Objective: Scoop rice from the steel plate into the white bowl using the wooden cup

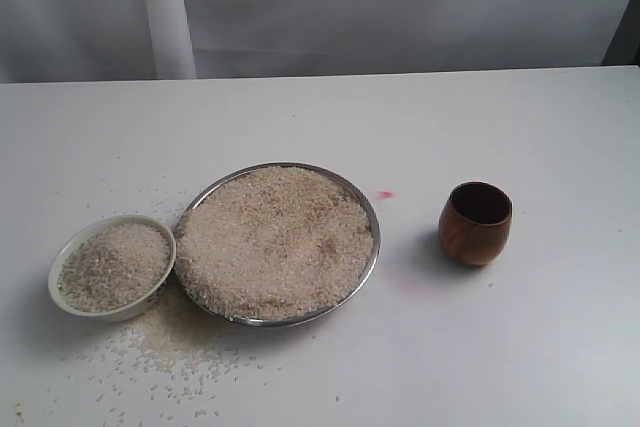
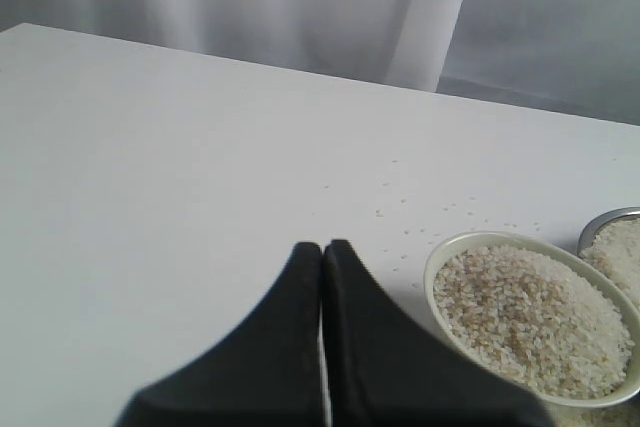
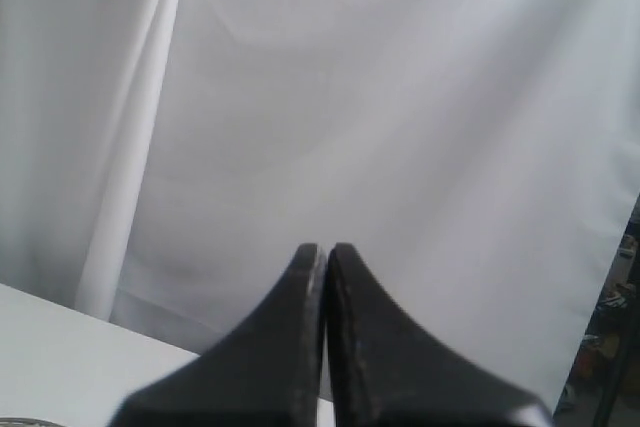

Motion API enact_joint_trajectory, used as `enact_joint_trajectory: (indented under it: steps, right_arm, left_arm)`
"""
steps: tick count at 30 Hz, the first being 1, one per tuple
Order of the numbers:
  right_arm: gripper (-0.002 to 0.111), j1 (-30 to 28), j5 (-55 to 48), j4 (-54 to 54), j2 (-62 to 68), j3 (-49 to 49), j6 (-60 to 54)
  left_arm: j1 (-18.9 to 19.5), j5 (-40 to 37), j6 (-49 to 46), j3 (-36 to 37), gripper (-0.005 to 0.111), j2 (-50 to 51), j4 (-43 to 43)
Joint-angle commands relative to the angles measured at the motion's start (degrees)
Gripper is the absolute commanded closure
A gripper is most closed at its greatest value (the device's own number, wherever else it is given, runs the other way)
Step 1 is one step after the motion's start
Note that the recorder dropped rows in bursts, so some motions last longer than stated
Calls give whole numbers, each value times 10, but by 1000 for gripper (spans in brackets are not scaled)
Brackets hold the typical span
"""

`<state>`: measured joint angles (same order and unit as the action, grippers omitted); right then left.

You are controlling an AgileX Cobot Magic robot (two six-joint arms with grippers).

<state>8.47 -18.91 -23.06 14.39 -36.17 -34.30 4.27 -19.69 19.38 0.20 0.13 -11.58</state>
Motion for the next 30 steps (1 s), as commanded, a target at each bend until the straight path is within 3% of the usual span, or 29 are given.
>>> enact_joint_trajectory:
  steps: [1,10,13,15,17,21,30]
  right_arm:
    - [108,1,11,9,-1,3,2]
    - [108,1,8,28,-1,3,49]
    - [108,1,51,275,-1,59,358]
    - [108,1,111,337,-7,112,424]
    - [108,1,174,336,-37,184,409]
    - [108,1,173,330,-109,275,359]
    - [108,1,140,329,-144,362,361]
  left_arm:
    - [-3,4,1,-2,107,-1,3]
    - [-3,4,1,-2,107,-1,3]
    - [-3,4,1,-2,107,-1,3]
    - [-3,4,1,-2,107,-1,3]
    - [-3,4,1,-2,107,-1,3]
    - [-3,4,1,-2,107,-1,3]
    - [-3,4,1,-2,107,-1,3]
